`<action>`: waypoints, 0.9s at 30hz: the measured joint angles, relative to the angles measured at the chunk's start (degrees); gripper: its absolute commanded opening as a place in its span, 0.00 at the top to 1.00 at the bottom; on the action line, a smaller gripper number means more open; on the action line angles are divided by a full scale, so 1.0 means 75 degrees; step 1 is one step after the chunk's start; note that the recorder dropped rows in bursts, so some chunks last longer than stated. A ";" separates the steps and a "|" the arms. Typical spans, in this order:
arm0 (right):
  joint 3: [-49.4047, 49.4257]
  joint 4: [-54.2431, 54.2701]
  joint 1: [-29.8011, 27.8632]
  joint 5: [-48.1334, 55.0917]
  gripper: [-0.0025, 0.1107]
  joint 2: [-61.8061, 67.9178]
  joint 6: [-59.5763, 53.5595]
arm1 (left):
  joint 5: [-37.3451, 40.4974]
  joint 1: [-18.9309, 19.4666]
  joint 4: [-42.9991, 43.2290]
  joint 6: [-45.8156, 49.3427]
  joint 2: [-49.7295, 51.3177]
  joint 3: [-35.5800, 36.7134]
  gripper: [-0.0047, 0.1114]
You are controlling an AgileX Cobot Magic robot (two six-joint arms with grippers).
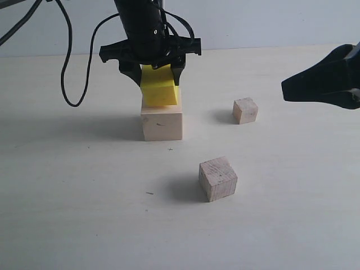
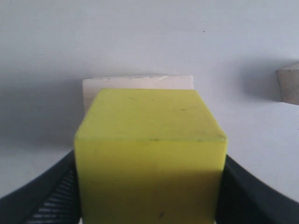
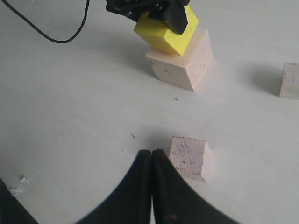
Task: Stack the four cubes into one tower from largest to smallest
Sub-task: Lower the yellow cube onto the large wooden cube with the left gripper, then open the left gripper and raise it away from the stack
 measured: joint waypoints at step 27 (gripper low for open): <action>0.0000 0.0000 0.0000 0.0000 0.98 0.0000 0.0000 | 0.0000 0.0000 -0.0126 0.0015 0.0000 0.0000 0.38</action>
